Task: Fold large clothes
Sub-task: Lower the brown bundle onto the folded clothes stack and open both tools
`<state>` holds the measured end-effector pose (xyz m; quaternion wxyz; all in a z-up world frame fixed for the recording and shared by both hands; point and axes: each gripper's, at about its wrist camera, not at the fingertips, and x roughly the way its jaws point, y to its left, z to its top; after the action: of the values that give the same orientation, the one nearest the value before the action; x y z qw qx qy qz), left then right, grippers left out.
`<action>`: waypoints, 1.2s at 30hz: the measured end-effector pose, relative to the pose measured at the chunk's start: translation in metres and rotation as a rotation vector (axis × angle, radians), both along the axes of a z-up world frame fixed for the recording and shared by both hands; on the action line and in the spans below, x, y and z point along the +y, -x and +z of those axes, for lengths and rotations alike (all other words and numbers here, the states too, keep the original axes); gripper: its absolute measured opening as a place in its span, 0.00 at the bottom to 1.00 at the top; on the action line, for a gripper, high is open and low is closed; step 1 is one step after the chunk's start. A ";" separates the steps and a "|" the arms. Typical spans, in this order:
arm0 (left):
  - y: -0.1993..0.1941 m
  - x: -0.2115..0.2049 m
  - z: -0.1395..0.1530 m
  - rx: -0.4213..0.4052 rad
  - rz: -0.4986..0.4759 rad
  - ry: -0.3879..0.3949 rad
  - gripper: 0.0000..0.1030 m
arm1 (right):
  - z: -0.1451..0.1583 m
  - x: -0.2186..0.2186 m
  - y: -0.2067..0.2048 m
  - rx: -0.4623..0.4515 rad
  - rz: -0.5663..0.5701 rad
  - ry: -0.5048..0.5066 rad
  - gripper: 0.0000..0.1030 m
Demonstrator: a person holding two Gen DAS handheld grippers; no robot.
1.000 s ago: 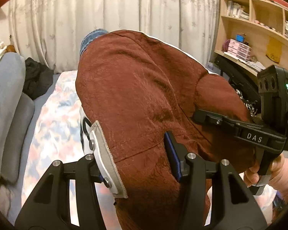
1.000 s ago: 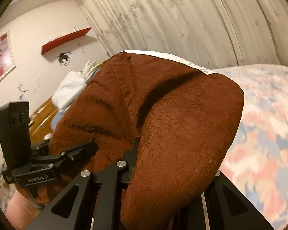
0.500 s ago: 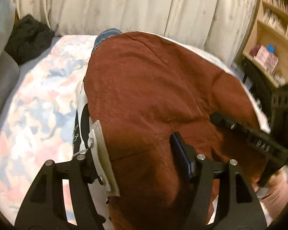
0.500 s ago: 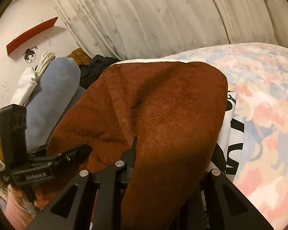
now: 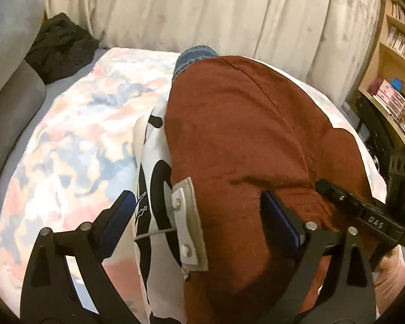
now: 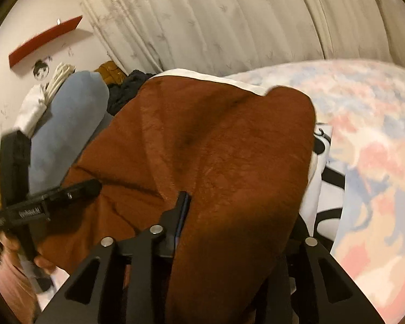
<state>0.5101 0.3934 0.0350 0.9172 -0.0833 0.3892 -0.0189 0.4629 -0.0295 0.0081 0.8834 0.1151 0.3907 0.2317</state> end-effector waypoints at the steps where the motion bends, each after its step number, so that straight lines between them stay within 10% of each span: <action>1: 0.002 -0.003 0.005 -0.017 0.012 -0.042 0.92 | 0.000 -0.002 -0.001 0.003 -0.001 0.008 0.30; 7: 0.038 -0.012 0.043 -0.089 0.163 -0.143 0.87 | 0.043 -0.028 0.012 -0.050 -0.072 0.115 0.61; 9: 0.054 -0.009 0.057 -0.128 0.174 -0.134 0.68 | 0.062 -0.037 0.025 -0.090 -0.095 0.102 0.61; 15: 0.066 -0.029 0.066 -0.126 0.099 -0.091 0.25 | 0.088 -0.031 0.058 -0.194 -0.029 0.110 0.30; 25: 0.063 -0.100 0.007 -0.053 0.018 -0.491 0.24 | -0.015 0.065 0.030 -0.083 -0.066 0.283 0.26; 36: 0.077 -0.101 0.019 -0.018 0.093 -0.333 0.25 | -0.021 0.035 0.049 -0.031 -0.063 0.180 0.30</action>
<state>0.4332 0.2922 0.0543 0.9217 0.0522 0.3742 0.0877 0.4143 0.0058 -0.0132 0.9030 0.0440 0.3923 0.1697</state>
